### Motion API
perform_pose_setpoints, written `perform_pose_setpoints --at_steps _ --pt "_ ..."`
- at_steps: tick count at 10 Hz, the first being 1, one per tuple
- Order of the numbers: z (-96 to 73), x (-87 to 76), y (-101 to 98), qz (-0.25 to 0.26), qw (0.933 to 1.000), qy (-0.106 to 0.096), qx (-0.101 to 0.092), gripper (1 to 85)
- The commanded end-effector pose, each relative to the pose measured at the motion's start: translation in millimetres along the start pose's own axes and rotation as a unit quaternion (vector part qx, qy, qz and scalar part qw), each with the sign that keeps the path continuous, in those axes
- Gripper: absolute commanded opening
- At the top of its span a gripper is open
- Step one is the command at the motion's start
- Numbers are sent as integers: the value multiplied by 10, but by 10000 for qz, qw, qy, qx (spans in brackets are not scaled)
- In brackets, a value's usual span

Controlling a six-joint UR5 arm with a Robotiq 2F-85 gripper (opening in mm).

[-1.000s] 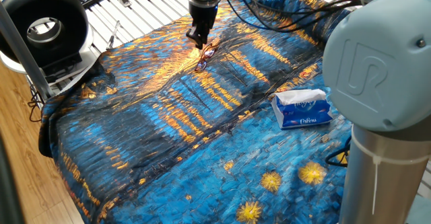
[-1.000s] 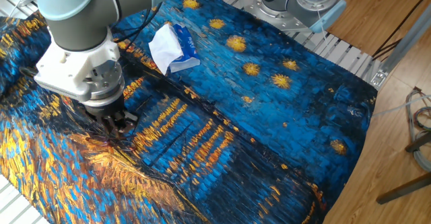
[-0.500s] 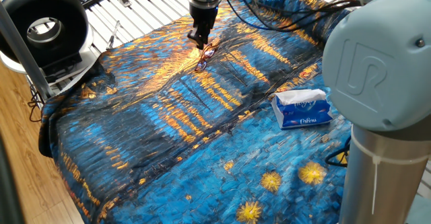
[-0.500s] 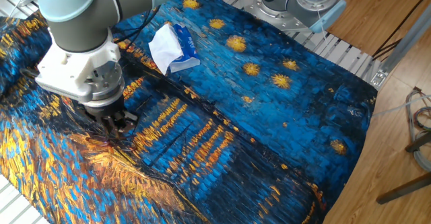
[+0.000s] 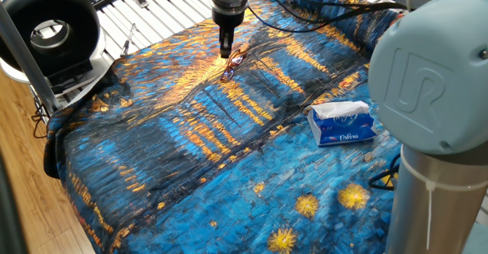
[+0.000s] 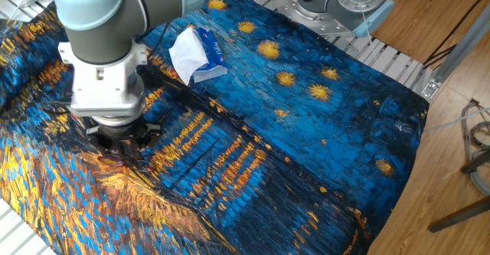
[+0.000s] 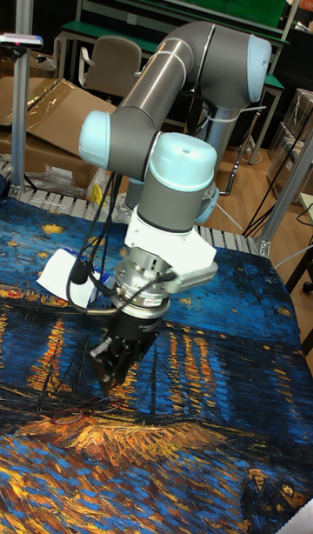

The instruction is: Unfold the leg of the glasses (with one hand)

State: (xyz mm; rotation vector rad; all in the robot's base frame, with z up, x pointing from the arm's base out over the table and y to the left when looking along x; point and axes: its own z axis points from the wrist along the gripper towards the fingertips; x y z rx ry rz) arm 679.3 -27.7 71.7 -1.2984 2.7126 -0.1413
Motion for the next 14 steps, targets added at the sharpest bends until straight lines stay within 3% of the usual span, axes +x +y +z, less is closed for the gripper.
perform_pose_setpoints --at_steps 1,3,5,7,9,11,13,14 --pt "29 -113 -50 -1228 9915 -402 143 343" --pt "54 -105 -82 -1697 9838 -531 234 373" --pt "32 -60 -116 -1997 9782 -495 264 383" --pt "2 24 -95 -2139 9759 -416 137 397" --pt "12 112 -137 -2402 9701 -292 178 397" --pt "79 190 -75 -2512 9674 -300 59 397" --pt "169 276 -65 -2703 9623 -304 62 397" --pt "180 238 -17 -2779 9596 -445 15 397"
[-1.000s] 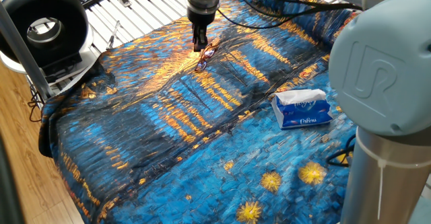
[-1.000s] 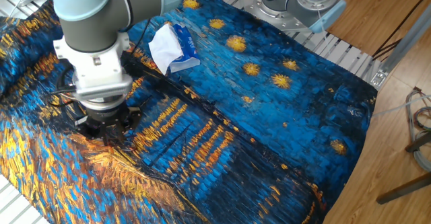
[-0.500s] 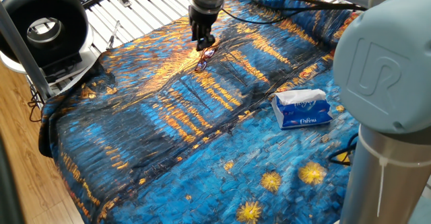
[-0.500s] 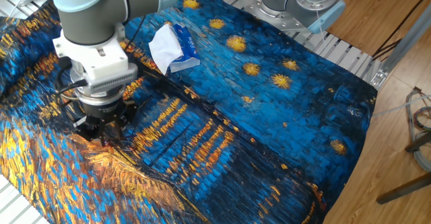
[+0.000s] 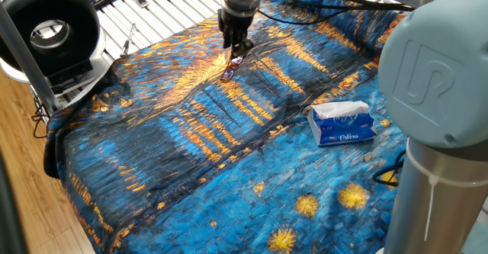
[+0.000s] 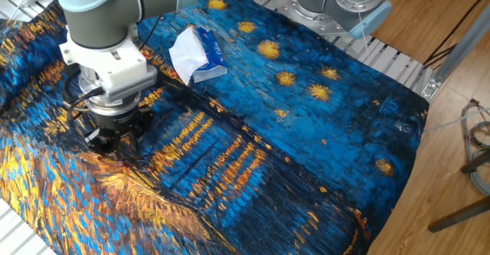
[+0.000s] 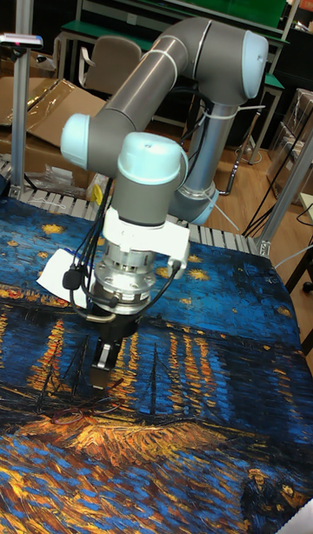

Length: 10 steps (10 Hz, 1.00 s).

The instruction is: Unfold the leg of the glasses (with one hand)

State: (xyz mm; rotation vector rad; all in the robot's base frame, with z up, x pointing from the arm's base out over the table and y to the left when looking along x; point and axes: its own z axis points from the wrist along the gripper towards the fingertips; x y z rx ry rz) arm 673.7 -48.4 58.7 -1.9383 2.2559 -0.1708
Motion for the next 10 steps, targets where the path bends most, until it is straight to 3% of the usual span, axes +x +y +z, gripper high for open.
perform_pose_setpoints --at_steps 1,3,4,10 --pt "47 -41 66 -277 9992 -290 -15 400" --pt "66 77 157 -380 9991 -75 -183 397" --pt "77 43 161 -404 9989 -152 -175 407" --pt "99 6 64 -659 9977 -182 4 400"
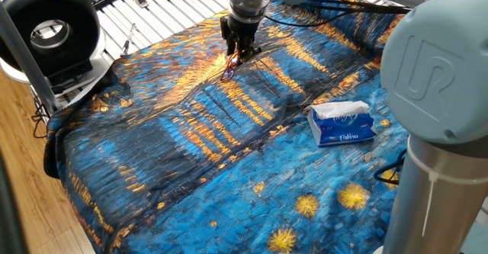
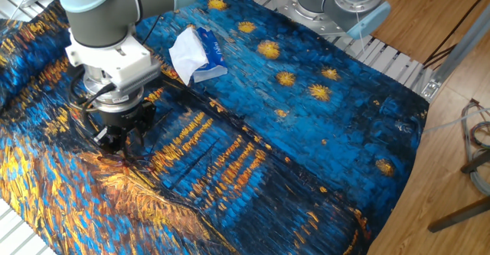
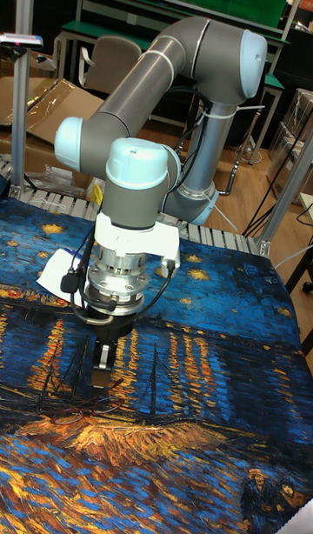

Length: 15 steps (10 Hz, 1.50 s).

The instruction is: Unfold the leg of the glasses (with one hand)

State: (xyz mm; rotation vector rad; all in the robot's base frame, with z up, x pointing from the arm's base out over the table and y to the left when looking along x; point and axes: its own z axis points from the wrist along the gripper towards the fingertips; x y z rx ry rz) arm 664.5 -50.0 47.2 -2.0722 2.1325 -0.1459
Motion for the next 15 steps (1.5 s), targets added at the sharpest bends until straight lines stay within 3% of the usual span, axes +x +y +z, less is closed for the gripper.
perform_pose_setpoints --at_steps 1,6,9,11,15 --pt "10 -42 -62 -66 9999 -72 83 400" --pt "45 -42 -106 -92 9999 -57 114 387" --pt "-35 60 -38 -45 9999 102 10 483" --pt "-39 145 -73 -101 9996 266 74 497" --pt "-43 116 -208 132 9991 205 339 503"
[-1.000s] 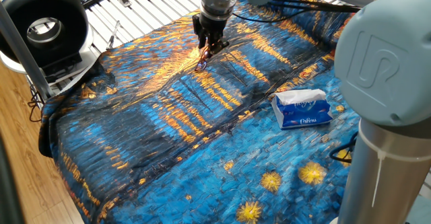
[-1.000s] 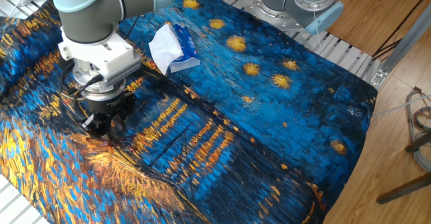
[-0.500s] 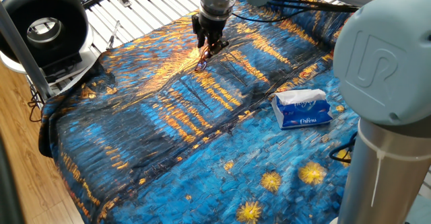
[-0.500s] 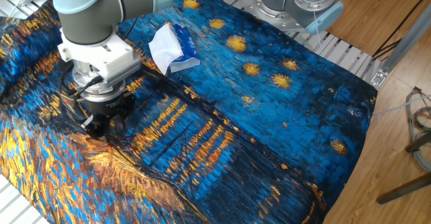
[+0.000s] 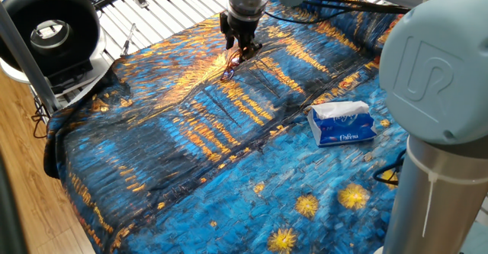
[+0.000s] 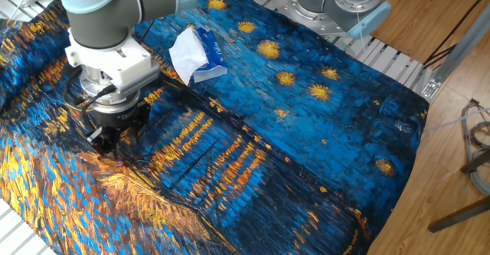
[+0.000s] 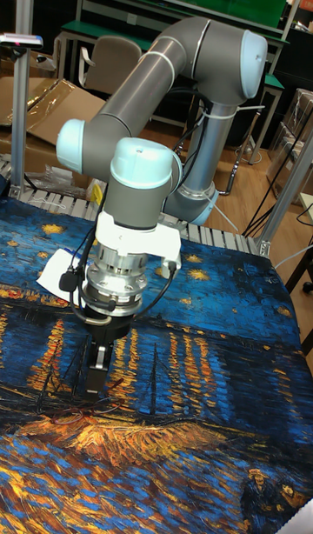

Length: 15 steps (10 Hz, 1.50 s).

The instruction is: Unfold the leg of the glasses (with one hand)

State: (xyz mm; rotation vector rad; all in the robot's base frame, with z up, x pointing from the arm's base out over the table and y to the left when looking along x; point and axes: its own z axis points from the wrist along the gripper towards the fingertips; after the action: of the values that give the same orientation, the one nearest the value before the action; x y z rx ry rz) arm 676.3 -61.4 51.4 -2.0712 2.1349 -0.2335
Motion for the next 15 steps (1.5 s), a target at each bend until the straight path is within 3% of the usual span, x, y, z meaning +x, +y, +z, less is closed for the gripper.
perform_pose_setpoints --at_steps 1,3,5,9,11,13,15 --pt "-16 -3 -92 158 9997 -41 170 477" --pt "90 -114 -112 111 9996 -260 78 477" --pt "196 -169 -165 59 9994 -326 116 477" --pt "205 -159 -188 53 9994 -297 148 477" --pt "190 -159 -183 279 9990 -317 140 367" --pt "183 -161 -179 374 9986 -334 137 340" --pt "178 -143 -185 501 9981 -323 141 250"
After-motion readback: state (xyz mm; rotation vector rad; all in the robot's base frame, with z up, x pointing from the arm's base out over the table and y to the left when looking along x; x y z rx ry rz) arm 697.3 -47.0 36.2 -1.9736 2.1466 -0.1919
